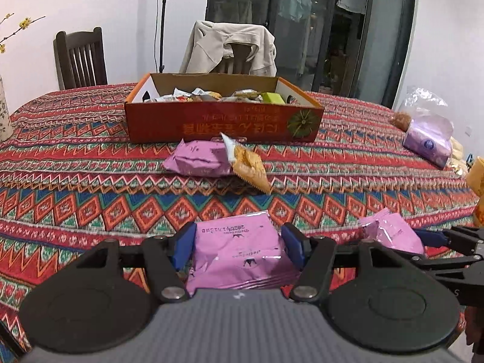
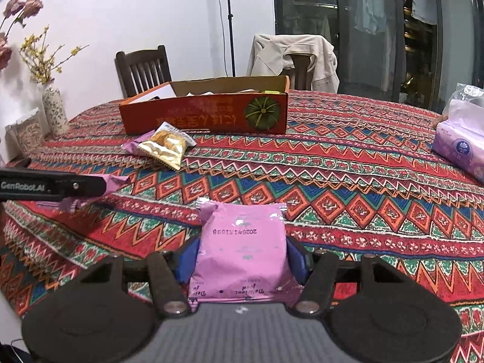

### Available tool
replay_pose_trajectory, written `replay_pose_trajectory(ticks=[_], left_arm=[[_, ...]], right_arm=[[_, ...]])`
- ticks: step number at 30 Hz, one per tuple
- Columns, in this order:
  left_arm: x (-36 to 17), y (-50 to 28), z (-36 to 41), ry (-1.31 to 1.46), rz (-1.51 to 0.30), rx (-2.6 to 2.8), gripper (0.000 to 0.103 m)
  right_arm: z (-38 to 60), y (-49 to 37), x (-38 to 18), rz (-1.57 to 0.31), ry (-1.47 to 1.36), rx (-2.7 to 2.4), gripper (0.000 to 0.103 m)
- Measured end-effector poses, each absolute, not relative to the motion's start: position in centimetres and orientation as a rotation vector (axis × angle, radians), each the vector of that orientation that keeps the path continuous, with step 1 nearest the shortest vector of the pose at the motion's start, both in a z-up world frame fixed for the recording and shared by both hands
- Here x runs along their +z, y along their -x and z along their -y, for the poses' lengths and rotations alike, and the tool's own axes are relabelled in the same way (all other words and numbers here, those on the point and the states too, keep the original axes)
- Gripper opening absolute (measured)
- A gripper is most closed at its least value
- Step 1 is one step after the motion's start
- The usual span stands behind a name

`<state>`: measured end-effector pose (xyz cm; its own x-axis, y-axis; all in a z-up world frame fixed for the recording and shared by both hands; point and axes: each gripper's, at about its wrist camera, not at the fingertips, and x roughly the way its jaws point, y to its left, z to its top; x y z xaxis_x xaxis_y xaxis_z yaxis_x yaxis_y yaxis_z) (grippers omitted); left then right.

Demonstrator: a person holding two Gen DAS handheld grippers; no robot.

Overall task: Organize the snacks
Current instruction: 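Carry both pink packets into the orange box and open both grippers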

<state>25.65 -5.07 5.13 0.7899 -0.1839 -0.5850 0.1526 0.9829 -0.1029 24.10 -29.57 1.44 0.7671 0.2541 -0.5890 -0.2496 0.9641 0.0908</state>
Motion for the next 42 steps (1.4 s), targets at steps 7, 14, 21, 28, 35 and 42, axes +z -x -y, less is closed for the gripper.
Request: replay_pose_trajectory(ticks=[7, 14, 21, 28, 35, 42], left_arm=[[11.2, -32.5, 3.6, 0.023, -0.481, -0.258, 0.063], [12.8, -48.9, 4.3, 0.048, -0.5, -0.194, 0.064], [9.1, -60.6, 5.6, 0.062, -0.64, -0.082, 0.064], [9.2, -60.1, 4.5, 0.035, -0.627, -0.11, 0.083], [13.3, -55.5, 2.3, 0.018, -0.562, -0.082, 0.084], [16.2, -43.2, -0.1, -0.007, -0.405, -0.094, 0.099]], right_arm=[[31.0, -28.4, 5.9, -0.539, -0.043, 0.361, 0.061], [29.1, -42.0, 10.2, -0.476, -0.051, 0.432, 0.061], [25.4, -54.3, 7.4, -0.593, 0.036, 0.309, 0.061], [23.7, -56.0, 6.6, -0.572, 0.095, 0.286, 0.078], [24.8, -54.6, 9.6, -0.515, 0.047, 0.301, 0.078], [26.7, -46.4, 13.4, -0.413, 0.053, 0.362, 0.081]])
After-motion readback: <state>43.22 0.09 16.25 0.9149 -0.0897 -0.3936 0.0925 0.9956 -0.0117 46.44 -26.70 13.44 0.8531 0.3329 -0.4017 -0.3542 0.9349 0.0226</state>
